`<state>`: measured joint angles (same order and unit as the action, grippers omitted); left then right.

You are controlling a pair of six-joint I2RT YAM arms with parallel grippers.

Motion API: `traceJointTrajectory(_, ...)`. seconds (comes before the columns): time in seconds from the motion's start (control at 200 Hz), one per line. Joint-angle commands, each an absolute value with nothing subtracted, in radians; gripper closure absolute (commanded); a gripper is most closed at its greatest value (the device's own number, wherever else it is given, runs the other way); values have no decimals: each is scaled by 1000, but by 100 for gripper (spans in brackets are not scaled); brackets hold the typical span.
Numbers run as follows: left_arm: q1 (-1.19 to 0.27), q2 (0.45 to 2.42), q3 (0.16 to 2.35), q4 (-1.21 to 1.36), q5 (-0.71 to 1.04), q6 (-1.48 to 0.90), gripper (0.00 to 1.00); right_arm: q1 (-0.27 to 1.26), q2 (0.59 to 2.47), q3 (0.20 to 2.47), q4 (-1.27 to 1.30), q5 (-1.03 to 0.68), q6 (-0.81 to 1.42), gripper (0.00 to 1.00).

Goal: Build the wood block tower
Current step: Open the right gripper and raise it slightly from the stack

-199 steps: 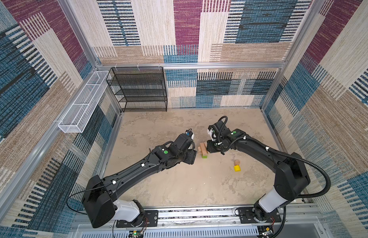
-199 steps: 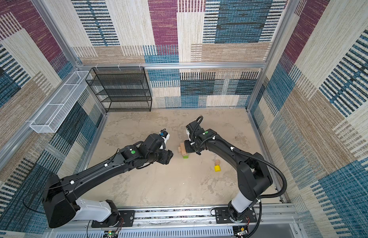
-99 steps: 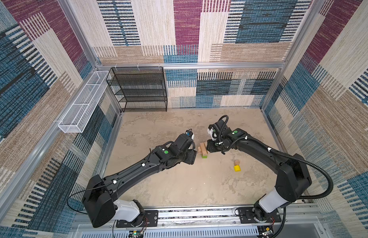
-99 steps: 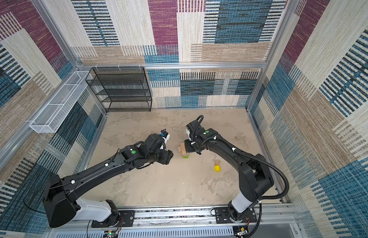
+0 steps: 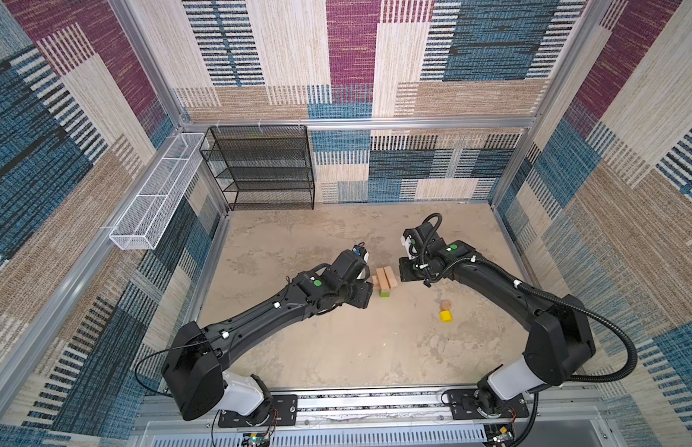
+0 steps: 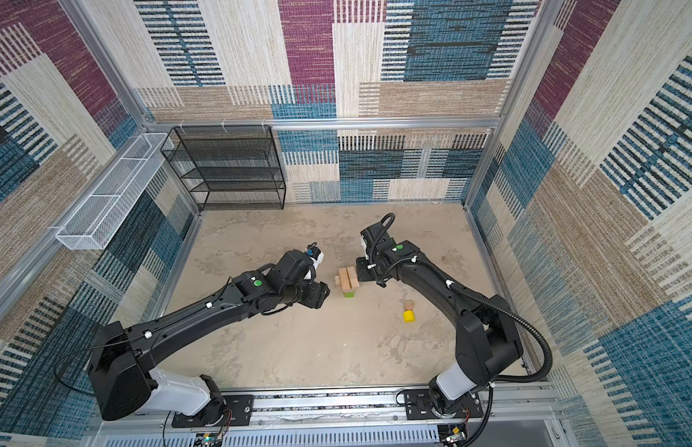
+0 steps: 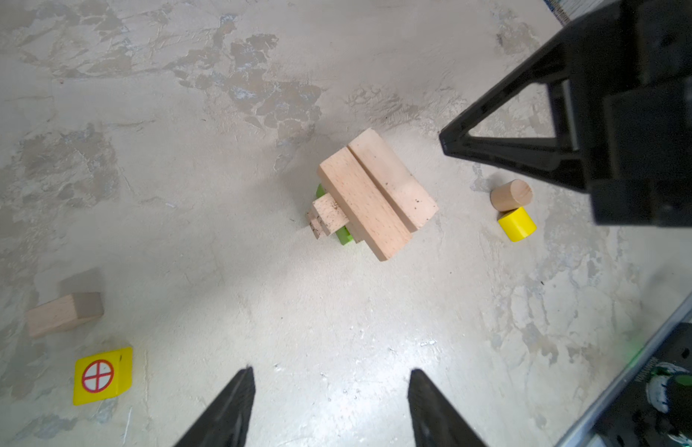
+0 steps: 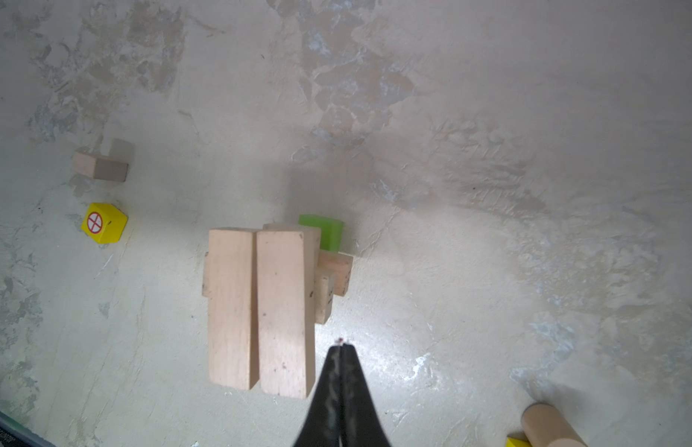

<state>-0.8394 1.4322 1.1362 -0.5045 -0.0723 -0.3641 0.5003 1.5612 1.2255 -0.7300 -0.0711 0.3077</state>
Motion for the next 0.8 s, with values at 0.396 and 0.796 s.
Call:
traceJointTrajectory(0.396, -836, 1401, 1124, -503, -69, -379, 32, 493, 1623, 1232, -692, -170, 276, 92)
traceJointTrajectory(0.796, -834, 1400, 1125, -503, -70, -376, 32, 493, 1635, 1238, -699, -182, 267, 90)
